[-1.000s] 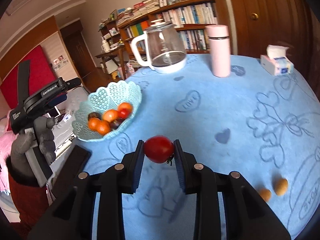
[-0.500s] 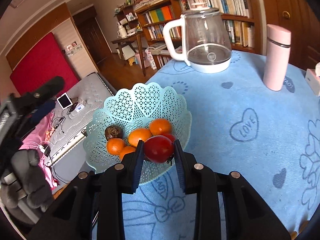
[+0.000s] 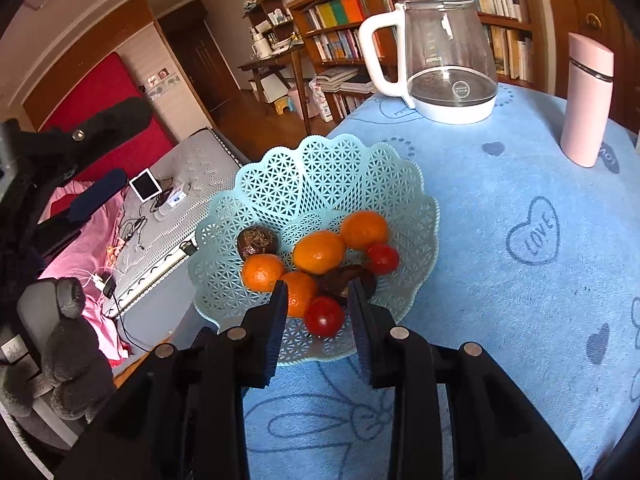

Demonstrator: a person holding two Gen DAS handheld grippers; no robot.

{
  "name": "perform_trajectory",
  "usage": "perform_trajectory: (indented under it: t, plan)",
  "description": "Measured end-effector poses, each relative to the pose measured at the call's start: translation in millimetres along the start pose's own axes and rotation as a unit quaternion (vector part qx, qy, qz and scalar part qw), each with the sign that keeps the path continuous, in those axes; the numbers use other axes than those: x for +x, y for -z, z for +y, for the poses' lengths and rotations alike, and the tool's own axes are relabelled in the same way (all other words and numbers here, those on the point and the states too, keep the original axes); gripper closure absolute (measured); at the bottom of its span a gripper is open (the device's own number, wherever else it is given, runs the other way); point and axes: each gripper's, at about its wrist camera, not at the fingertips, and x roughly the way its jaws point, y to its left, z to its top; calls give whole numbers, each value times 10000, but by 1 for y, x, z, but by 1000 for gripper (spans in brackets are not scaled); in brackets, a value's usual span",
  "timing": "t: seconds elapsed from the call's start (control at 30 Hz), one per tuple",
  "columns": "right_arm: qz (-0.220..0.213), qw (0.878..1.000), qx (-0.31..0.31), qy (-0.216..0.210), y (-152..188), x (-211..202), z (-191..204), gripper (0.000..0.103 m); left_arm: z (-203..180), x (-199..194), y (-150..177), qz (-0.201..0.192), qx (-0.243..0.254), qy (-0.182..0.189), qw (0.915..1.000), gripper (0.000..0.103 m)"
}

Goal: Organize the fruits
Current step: 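Lower the cherry tomato into the green basket and open the right tool, then move both tools back from the basket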

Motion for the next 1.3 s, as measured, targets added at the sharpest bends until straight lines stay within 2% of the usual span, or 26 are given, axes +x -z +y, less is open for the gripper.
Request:
perform_trajectory:
  t: [0.03, 0.1, 0.27, 0.3, 0.43, 0.5, 0.6, 0.63, 0.8, 0.87, 0.93, 1.3]
  plan:
    - [-37, 10000, 48, -1, 0, -3, -2, 67, 0, 0, 0, 2, -12, -1, 10000, 6]
    - [-183, 9997, 178, 38, 3, -11, -6, 52, 0, 0, 0, 6, -17, 1, 10000, 6]
    - [-307, 9983, 502, 57, 12, -21, -22, 47, -3, 0, 1, 37, -48, 34, 10000, 3]
    - [-314, 9980, 543, 61, 14, -21, -24, 42, -4, 0, 2, 40, -45, 56, 10000, 3]
    - [-364, 9965, 744, 108, 22, -25, -35, 38, -9, 0, 4, 56, -22, 86, 9999, 3]
    - [-398, 9953, 870, 125, 26, -28, -42, 30, -11, 1, 4, 70, -14, 97, 9999, 3]
    - [-560, 9930, 1003, 278, 30, -36, -49, 24, -15, 2, 6, 90, 11, 113, 9999, 3]
    - [-612, 9925, 996, 349, 31, -38, -51, 24, -16, 2, 7, 94, 20, 116, 9999, 3]
    - [-961, 9848, 761, 1229, 37, -54, -56, 24, -26, 5, 12, 136, 125, 155, 9997, 3]
    - [-1012, 9824, 792, 1356, 39, -57, -61, 23, -32, 5, 14, 149, 215, 187, 9995, 3]
    - [-1091, 9793, 827, 1490, 42, -61, -66, 17, -37, 6, 17, 159, 283, 209, 9993, 3]
    - [-1448, 9624, 775, 2162, 59, -86, -81, 17, -59, 9, 29, 229, 594, 306, 9975, 3]
